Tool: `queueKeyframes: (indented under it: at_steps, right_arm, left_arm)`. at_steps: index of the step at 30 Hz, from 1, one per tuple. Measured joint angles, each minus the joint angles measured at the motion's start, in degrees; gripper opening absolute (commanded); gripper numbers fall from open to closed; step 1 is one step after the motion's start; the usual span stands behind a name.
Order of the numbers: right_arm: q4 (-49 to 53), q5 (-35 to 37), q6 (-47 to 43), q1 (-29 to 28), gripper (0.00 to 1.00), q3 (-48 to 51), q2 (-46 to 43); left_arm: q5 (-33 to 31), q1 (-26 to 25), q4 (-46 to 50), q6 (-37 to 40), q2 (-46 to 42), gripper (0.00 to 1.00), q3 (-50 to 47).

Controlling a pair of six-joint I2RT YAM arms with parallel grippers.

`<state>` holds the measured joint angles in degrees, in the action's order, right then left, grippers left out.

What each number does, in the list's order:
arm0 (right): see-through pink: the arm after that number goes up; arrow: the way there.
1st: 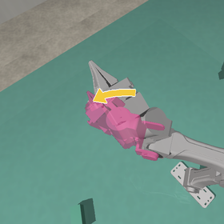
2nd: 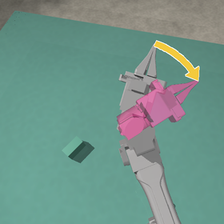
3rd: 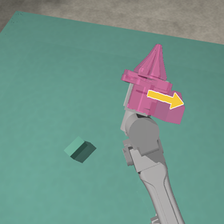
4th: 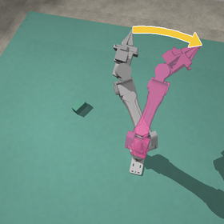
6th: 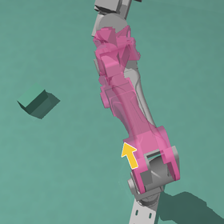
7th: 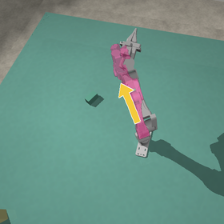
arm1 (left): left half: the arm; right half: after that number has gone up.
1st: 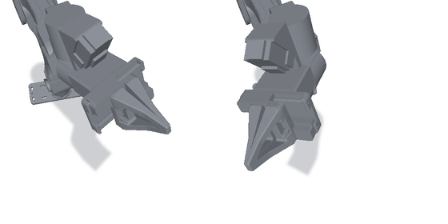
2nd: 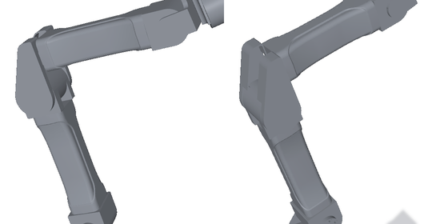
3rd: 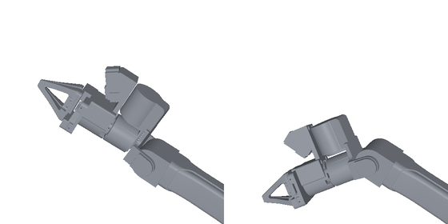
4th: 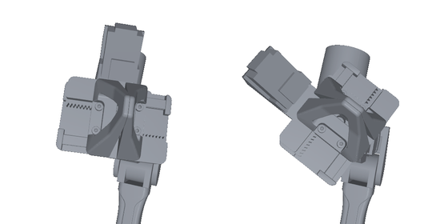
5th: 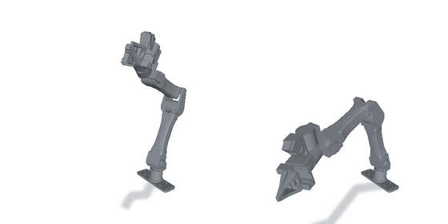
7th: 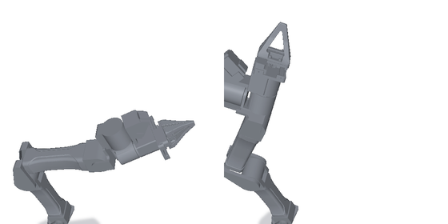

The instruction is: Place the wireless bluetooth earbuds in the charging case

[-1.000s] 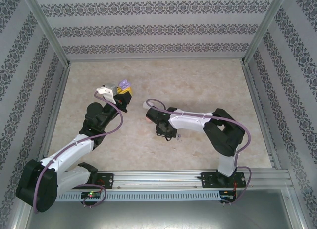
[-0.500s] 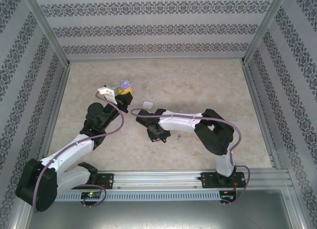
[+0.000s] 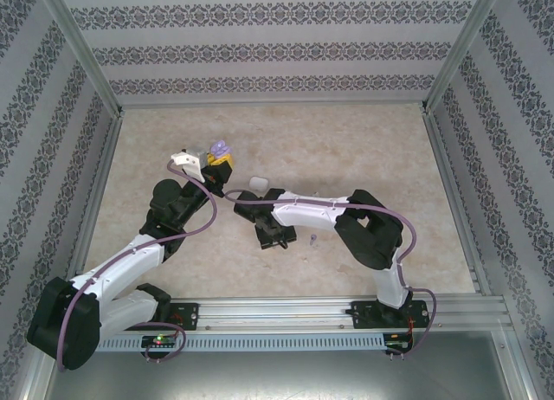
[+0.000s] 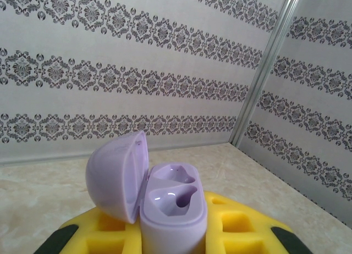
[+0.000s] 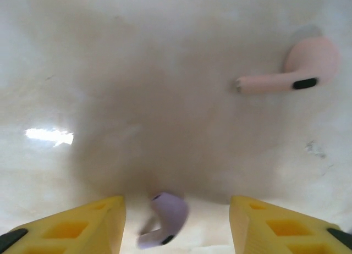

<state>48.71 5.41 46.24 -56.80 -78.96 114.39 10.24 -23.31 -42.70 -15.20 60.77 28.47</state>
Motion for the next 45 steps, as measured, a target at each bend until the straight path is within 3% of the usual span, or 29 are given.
queueKeyframes:
  at_steps: [16,45]
  right_arm:
    - [-5.3,-2.0,21.5,0.0,0.41,4.5,-3.1]
    - [-6.4,-1.2,25.9,1.5,0.29,5.9,-3.5]
  left_arm:
    - [-0.2,0.0,0.0,0.0,-0.1,0.00,0.0]
    - [-0.2,-0.4,0.0,0.0,-0.1,0.00,0.0]
